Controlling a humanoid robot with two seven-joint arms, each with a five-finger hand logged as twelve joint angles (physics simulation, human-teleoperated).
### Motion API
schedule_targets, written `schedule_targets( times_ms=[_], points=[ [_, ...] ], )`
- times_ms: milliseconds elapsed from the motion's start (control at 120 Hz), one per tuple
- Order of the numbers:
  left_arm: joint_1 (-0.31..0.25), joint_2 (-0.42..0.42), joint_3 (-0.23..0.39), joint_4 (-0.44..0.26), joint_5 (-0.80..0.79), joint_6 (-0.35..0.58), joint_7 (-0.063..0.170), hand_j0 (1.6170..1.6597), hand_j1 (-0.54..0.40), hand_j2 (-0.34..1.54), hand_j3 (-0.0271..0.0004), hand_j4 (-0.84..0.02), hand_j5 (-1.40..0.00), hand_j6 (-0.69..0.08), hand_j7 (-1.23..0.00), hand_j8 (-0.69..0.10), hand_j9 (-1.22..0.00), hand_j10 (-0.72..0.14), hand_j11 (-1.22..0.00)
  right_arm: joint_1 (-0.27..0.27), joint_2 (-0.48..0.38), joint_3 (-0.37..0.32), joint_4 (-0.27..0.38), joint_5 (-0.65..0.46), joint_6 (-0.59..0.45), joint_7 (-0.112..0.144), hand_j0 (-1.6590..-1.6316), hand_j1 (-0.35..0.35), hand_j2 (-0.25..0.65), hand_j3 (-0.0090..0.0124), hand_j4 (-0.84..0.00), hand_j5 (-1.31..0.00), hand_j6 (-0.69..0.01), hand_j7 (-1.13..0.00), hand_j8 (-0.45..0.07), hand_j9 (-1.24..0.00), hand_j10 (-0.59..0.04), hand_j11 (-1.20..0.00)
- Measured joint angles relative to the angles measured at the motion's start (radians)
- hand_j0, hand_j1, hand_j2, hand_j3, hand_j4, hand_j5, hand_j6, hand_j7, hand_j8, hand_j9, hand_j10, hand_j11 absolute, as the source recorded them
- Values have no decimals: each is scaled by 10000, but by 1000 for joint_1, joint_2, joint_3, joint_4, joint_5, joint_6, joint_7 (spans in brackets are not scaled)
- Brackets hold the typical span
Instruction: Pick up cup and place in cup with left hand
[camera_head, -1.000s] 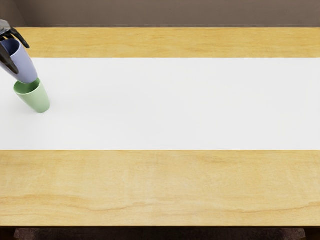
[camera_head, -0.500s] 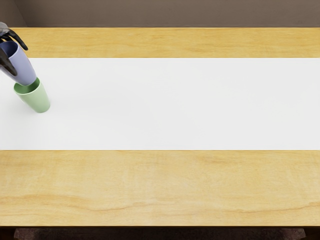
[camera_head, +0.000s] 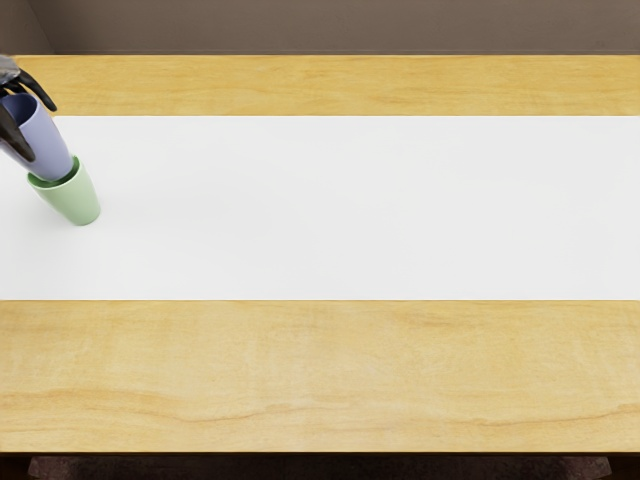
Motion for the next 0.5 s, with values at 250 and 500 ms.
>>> schedule_targets(
  times_ms=[250,500],
  points=[
    [2,-2,0,1,1,1,0,16539,-1043,949,0,-4336,-6005,-3283,-5988,-2659,-6018,-3950,-6040,0,0,0,0,0,-1,0,-16581,-3491,1,0,-5,-1,-8,0,-6,-1,-4,0],
    [7,-5,-5,2,-10,10,0,16559,-482,699,0,-3782,-5069,-3490,-5050,-3068,-5077,-3643,-5083,0,0,0,0,0,-1,0,-16581,-3491,2,0,-5,-1,-8,0,-6,-1,-4,-1]
  ],
)
